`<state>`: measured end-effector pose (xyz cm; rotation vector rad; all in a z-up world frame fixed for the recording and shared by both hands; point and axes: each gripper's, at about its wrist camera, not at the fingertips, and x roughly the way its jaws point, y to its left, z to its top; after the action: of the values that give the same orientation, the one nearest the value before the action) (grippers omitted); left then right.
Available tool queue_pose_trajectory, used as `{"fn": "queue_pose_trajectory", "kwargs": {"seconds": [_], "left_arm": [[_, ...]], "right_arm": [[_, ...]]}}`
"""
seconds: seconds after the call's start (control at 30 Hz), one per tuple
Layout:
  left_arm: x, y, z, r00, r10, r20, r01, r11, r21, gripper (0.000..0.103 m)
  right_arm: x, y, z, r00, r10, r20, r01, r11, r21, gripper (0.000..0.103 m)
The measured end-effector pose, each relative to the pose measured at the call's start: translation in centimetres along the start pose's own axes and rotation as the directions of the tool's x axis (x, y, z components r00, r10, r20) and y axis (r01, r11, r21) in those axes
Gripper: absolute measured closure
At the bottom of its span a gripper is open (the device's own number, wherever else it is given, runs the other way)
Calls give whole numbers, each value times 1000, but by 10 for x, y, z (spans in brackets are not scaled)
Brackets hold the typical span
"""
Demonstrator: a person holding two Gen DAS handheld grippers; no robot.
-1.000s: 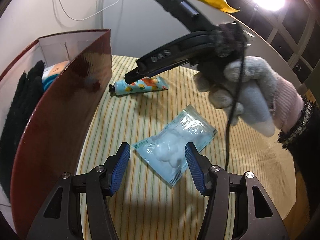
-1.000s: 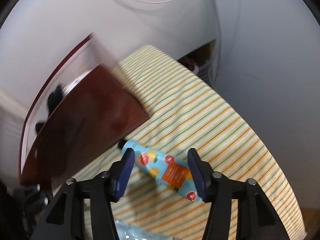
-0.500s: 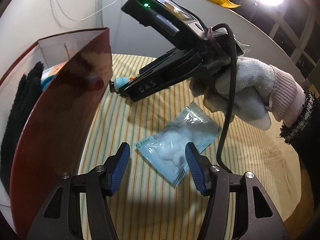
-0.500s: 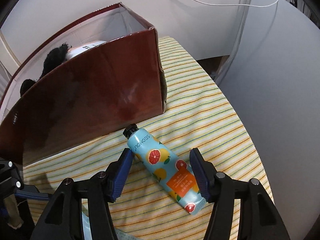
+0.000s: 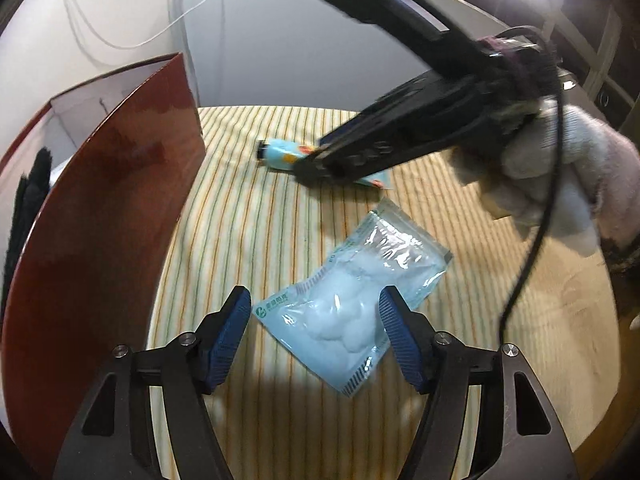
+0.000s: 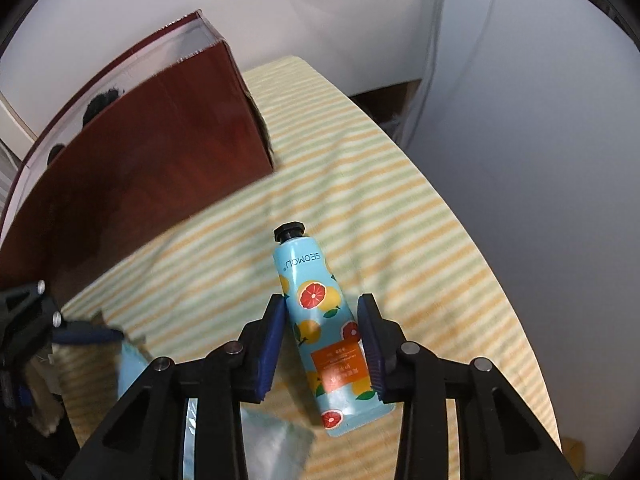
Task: Organize soft objects
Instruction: 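Grasp the hand-cream tube with the right gripper while the left gripper grasps the cotton-ball bag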
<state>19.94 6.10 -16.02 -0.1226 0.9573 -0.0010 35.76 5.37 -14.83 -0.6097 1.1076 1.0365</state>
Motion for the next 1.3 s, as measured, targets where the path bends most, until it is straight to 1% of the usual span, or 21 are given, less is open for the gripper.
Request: {"fn": "queue_pose_trajectory", "kwargs": {"seconds": [0.13, 0.17, 0.2, 0.27, 0.33, 0.47, 0.5, 0.57, 0.63, 0.77, 0.9, 0.93, 1.03, 1.07, 1.1, 1.13, 1.17, 1.2, 1.23, 1.27, 1.3], "left_arm": [[8, -14, -2, 999, 19, -38, -15, 994, 107, 36], [10, -17, -2, 999, 28, -43, -22, 991, 129, 32], [12, -22, -2, 998, 37, -46, -29, 988, 151, 31], [13, -30, -1, 996, 67, -52, -55, 979, 194, 31], [12, -36, 0, 997, 70, -43, -58, 972, 228, 30], [28, -53, 9, 988, 118, -101, -80, 944, 319, 28], [30, -58, 12, 986, 128, -104, -85, 936, 342, 28], [33, -63, 18, 986, 112, -124, -60, 930, 362, 27], [38, -66, 24, 983, 101, -150, -38, 927, 374, 26], [51, -78, 30, 975, 128, -182, -31, 888, 459, 23], [58, -90, 36, 969, 118, -217, 2, 873, 488, 23], [64, -91, 43, 967, 115, -225, 13, 866, 499, 23], [64, -97, 43, 965, 104, -242, 32, 866, 500, 22], [64, -100, 41, 962, 91, -259, 53, 862, 503, 22], [66, -107, 41, 957, 69, -283, 84, 865, 494, 22], [66, -107, 38, 946, 26, -322, 132, 879, 459, 22], [65, -108, 36, 942, 4, -337, 155, 883, 443, 22], [63, -109, 34, 942, -7, -335, 165, 880, 445, 22], [60, -112, 33, 950, -5, -313, 155, 876, 457, 22], [59, -115, 34, 959, 10, -285, 130, 873, 470, 22], [60, -118, 36, 962, 19, -274, 119, 870, 479, 22]], "right_arm": [[-7, -12, -20, 1000, 2, -12, -1, 1000, 26, 70], [-7, -13, -29, 1000, 2, -14, -2, 999, 38, 70], [-10, -17, -35, 1000, 0, -18, 1, 999, 48, 71], [-16, -24, -47, 1000, -4, -19, 5, 998, 60, 71], [-21, -30, -56, 1000, -6, -19, 8, 997, 77, 71], [-29, -40, -74, 1000, -8, -14, 9, 991, 133, 71], [-31, -42, -78, 1000, -8, -14, 10, 989, 148, 71], [-38, -45, -78, 1000, -9, -13, 11, 983, 184, 71], [-45, -53, -90, 1000, -3, -9, 5, 973, 232, 72], [-59, -62, -113, 1000, -9, -4, 10, 961, 278, 72], [-61, -74, -118, 1000, -22, -9, 24, 948, 318, 72], [-63, -76, -121, 999, -35, -15, 38, 945, 324, 73], [-74, -85, -134, 998, -54, -24, 59, 933, 354, 73], [-76, -86, -137, 998, -52, -23, 57, 932, 358, 73], [-79, -89, -141, 998, -51, -21, 56, 931, 362, 73], [-82, -91, -145, 999, -50, -18, 53, 929, 366, 73], [-85, -92, -148, 999, -48, -15, 50, 927, 371, 73], [-85, -93, -151, 999, -45, -10, 46, 925, 378, 73], [-85, -93, -151, 999, -41, -5, 40, 922, 385, 73], [-82, -93, -150, 999, -39, -2, 37, 920, 390, 73], [-85, -94, -152, 999, -38, -2, 36, 919, 393, 73]]}}
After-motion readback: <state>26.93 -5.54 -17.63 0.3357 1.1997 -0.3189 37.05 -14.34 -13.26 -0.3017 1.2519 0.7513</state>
